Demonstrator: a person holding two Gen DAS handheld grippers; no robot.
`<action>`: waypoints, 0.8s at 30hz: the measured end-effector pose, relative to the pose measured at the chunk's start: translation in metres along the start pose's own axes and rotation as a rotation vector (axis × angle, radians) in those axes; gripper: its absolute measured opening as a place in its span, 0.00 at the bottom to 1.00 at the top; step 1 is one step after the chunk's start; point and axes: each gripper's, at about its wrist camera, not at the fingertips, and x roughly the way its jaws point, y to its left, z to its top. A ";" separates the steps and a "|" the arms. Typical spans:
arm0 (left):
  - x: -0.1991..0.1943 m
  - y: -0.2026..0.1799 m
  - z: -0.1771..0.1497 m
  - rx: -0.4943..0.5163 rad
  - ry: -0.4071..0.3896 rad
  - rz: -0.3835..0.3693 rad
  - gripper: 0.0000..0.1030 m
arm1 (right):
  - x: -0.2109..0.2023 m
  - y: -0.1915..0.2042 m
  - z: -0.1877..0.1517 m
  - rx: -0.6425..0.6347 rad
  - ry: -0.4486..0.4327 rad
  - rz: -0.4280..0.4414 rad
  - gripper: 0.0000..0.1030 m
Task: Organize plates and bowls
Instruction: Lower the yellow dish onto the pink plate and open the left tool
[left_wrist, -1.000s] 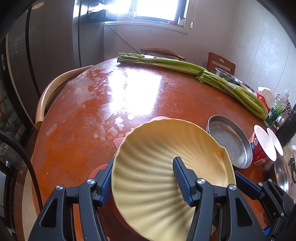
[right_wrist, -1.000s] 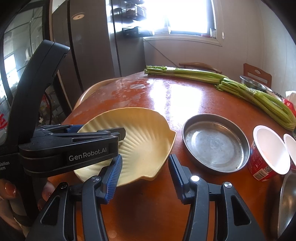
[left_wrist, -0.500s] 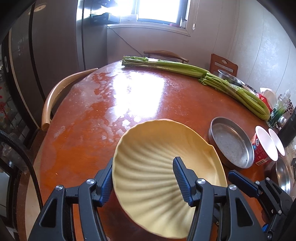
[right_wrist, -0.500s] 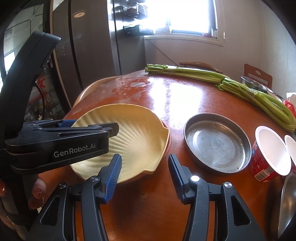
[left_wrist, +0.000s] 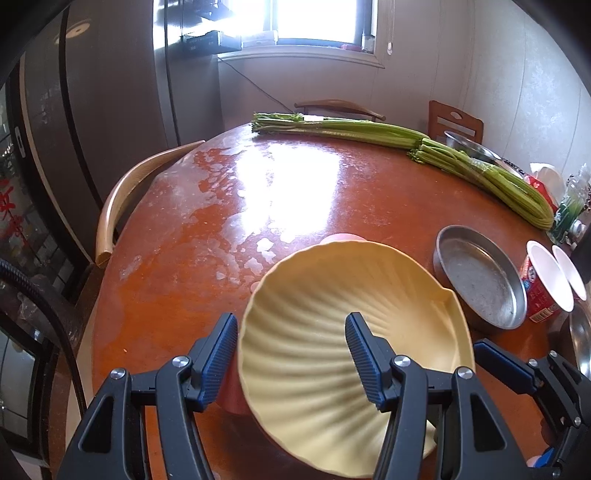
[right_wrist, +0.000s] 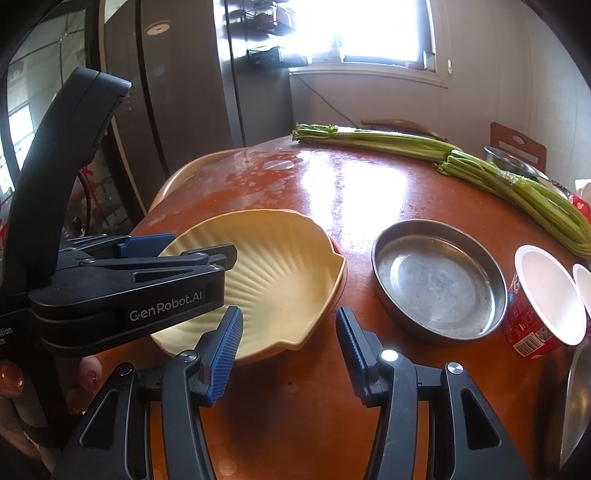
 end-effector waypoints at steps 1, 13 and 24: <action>0.001 0.001 0.000 0.000 -0.002 0.013 0.60 | 0.000 0.000 -0.001 0.003 0.000 0.003 0.53; 0.000 0.016 -0.012 -0.041 -0.002 0.012 0.70 | -0.005 -0.001 -0.003 0.014 0.003 0.020 0.53; 0.007 0.007 -0.014 -0.030 0.017 0.005 0.70 | -0.011 0.007 -0.008 -0.004 0.014 0.039 0.53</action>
